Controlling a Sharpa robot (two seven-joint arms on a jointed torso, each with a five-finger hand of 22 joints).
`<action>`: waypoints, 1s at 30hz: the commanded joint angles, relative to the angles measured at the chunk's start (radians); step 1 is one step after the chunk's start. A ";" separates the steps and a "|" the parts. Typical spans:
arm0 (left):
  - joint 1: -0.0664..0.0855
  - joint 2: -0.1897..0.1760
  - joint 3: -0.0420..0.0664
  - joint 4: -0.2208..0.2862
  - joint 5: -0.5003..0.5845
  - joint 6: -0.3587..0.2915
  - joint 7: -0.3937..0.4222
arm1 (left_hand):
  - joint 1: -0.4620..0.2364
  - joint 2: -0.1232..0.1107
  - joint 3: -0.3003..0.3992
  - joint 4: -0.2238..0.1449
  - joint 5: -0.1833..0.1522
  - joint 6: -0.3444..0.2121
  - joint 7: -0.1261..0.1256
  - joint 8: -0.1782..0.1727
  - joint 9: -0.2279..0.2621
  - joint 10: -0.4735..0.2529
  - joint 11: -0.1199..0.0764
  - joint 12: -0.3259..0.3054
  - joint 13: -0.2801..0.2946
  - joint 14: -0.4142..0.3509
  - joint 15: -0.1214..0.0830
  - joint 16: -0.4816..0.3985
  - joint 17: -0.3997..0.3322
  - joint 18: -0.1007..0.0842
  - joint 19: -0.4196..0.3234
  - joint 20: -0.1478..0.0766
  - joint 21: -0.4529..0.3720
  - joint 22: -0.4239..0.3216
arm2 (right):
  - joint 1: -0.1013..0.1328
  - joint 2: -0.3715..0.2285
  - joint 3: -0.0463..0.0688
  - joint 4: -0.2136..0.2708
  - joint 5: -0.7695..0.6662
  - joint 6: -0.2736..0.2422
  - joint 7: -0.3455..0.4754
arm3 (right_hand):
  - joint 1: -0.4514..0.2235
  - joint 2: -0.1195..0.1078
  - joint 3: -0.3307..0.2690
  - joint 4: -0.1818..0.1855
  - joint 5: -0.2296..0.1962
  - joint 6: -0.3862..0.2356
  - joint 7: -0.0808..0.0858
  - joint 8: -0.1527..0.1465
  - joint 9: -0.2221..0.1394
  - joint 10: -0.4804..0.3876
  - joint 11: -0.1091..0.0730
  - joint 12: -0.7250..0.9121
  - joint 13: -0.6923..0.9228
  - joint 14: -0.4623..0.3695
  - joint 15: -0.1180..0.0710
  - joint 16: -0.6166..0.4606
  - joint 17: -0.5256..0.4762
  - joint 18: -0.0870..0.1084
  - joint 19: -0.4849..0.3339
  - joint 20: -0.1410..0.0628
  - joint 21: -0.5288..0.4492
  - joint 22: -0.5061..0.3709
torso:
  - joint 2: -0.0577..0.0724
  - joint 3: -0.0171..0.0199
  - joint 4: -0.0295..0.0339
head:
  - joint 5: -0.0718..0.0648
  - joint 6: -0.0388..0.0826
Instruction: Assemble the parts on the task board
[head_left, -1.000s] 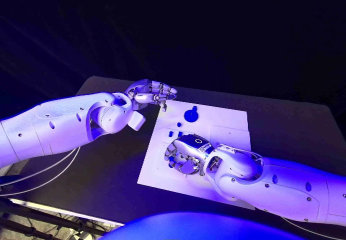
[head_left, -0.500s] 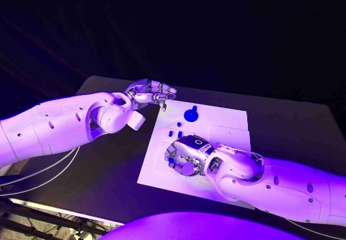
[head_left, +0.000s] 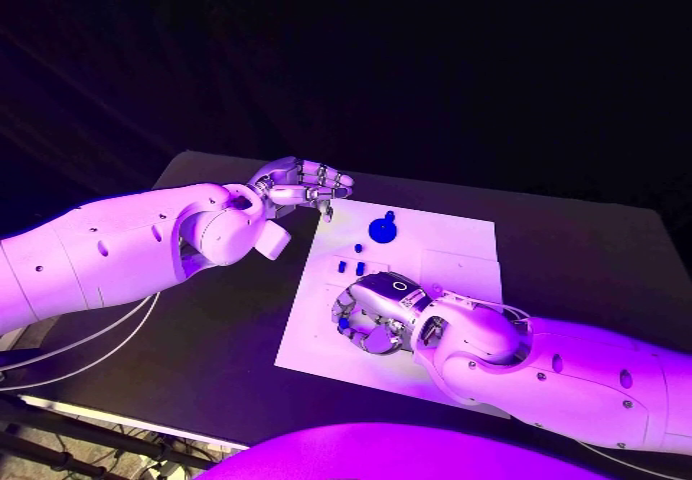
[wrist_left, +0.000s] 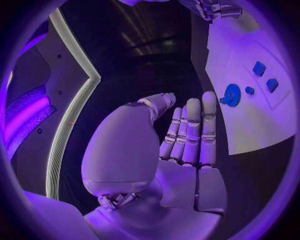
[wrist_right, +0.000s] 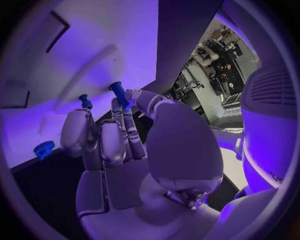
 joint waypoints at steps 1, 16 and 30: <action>0.000 0.001 0.001 0.001 -0.002 0.015 0.005 | -0.005 0.006 0.001 0.005 0.005 -0.010 0.030 0.004 0.002 -0.007 0.002 0.002 0.001 -0.007 -0.002 0.006 -0.001 0.016 -0.002 0.002 -0.004 -0.001 | -0.005 -0.001 -0.003 0.002 -0.008 0.026 -0.003 | -0.015 -0.002 -0.009 0.000 -0.003 -0.008 0.002 -0.005 -0.001 -0.016 0.002 -0.008 -0.003 -0.002 0.009 -0.007 -0.008 0.005 -0.012 0.003 -0.015 0.121 | 0.000 -0.0003 0.0002 | 0.000 0.001; 0.000 0.000 0.000 0.001 -0.002 0.015 0.003 | -0.005 0.006 0.002 0.006 0.005 -0.011 0.031 0.005 0.002 -0.008 0.002 0.005 0.001 -0.007 -0.001 0.006 -0.001 0.016 -0.002 0.003 -0.004 -0.001 | -0.005 -0.008 -0.004 0.006 -0.002 -0.013 0.008 | 0.140 0.046 -0.397 0.050 0.014 -0.148 -0.007 -0.109 -0.054 -0.342 0.048 0.075 0.004 -0.189 0.051 -0.204 -0.356 0.082 -0.215 0.042 -0.508 -0.067 | 0.000 -0.0007 0.0004 | -0.002 0.003; 0.000 -0.001 0.000 0.001 -0.002 0.017 0.002 | -0.005 0.006 0.002 0.006 0.005 -0.011 0.031 0.005 0.002 -0.008 0.002 0.005 0.001 -0.007 -0.001 0.006 -0.001 0.016 -0.002 0.003 -0.004 -0.001 | 0.003 -0.062 0.000 0.044 0.051 -0.076 0.033 | 0.245 0.031 -0.457 0.189 0.013 -0.165 -0.004 -0.123 -0.074 -0.394 0.045 0.177 0.007 -0.197 0.047 -0.227 -0.411 0.086 -0.211 0.041 -0.558 -0.094 | -0.001 -0.0011 0.0006 | -0.011 0.008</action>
